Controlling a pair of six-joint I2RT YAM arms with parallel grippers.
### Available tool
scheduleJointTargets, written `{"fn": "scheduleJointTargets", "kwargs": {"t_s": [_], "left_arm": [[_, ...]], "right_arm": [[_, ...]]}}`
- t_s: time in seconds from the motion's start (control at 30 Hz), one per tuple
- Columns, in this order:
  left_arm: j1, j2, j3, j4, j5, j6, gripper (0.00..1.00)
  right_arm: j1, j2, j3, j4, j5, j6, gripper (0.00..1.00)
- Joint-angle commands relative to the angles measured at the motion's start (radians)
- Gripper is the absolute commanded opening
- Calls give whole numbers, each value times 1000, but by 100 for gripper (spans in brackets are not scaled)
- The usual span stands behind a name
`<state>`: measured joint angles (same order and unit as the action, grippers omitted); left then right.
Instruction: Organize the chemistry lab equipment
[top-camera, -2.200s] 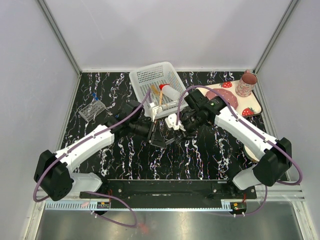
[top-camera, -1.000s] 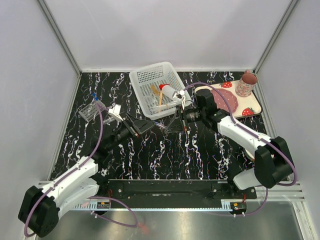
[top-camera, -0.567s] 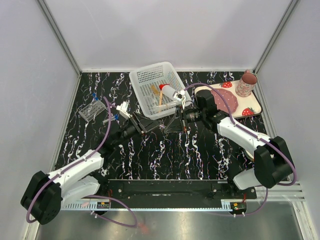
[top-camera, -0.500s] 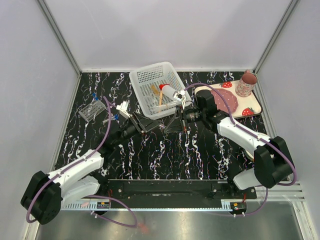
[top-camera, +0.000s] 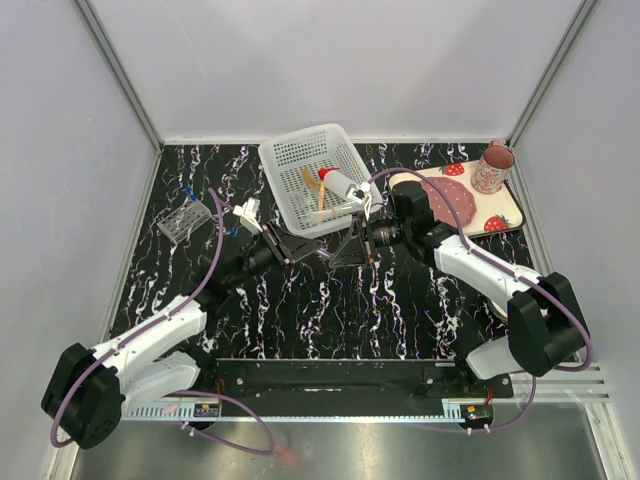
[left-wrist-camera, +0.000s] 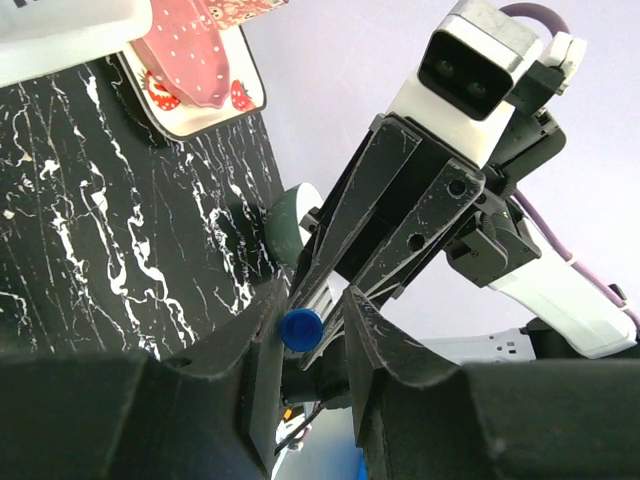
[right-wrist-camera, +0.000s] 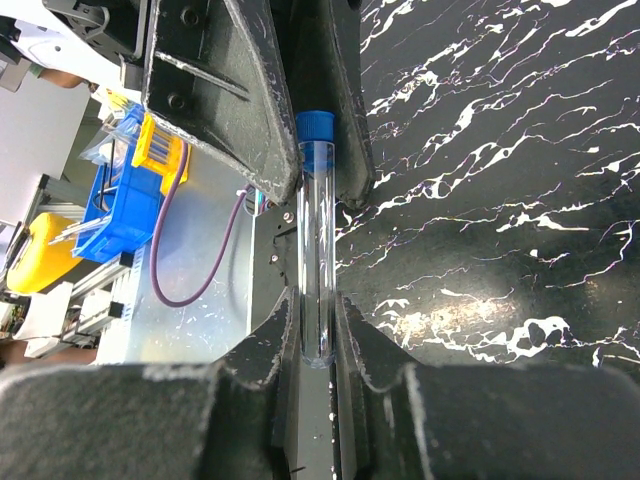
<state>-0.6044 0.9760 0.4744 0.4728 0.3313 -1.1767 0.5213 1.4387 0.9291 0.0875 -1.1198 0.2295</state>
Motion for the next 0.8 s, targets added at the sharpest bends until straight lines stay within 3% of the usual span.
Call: {"fn": "scheduleJointTargets", "kwargs": {"t_s": [0.0, 0.1, 0.27, 0.4, 0.43, 0.47, 0.53, 0.57, 0.67, 0.77], "left_arm": [[-8, -28, 75, -37, -9, 67, 31], [-8, -43, 81, -69, -9, 89, 29], [-6, -31, 81, -53, 37, 91, 9], [-6, -31, 73, -45, 49, 86, 4], [-6, -36, 70, -54, 46, 86, 3], [-5, -48, 70, -66, 41, 91, 3], [6, -60, 78, -130, 22, 106, 3], [14, -72, 82, -163, 14, 132, 3], [66, -115, 127, -371, -47, 234, 3], [153, -138, 199, -606, -107, 384, 4]], "right_arm": [[-6, -14, -1, 34, -6, -10, 7], [-6, -14, -4, 31, -5, -16, 7], [-6, -14, -6, 24, -2, -27, 8], [-6, -18, -4, 6, -2, -56, 13], [-6, -21, -3, -6, -2, -64, 17], [-6, -24, -3, -17, 0, -88, 32], [-13, -31, 11, -55, 5, -134, 49], [-20, -41, 16, -83, 6, -180, 67], [-76, -63, 30, -160, -6, -252, 88], [-148, -93, 31, -213, -17, -333, 96]]}}
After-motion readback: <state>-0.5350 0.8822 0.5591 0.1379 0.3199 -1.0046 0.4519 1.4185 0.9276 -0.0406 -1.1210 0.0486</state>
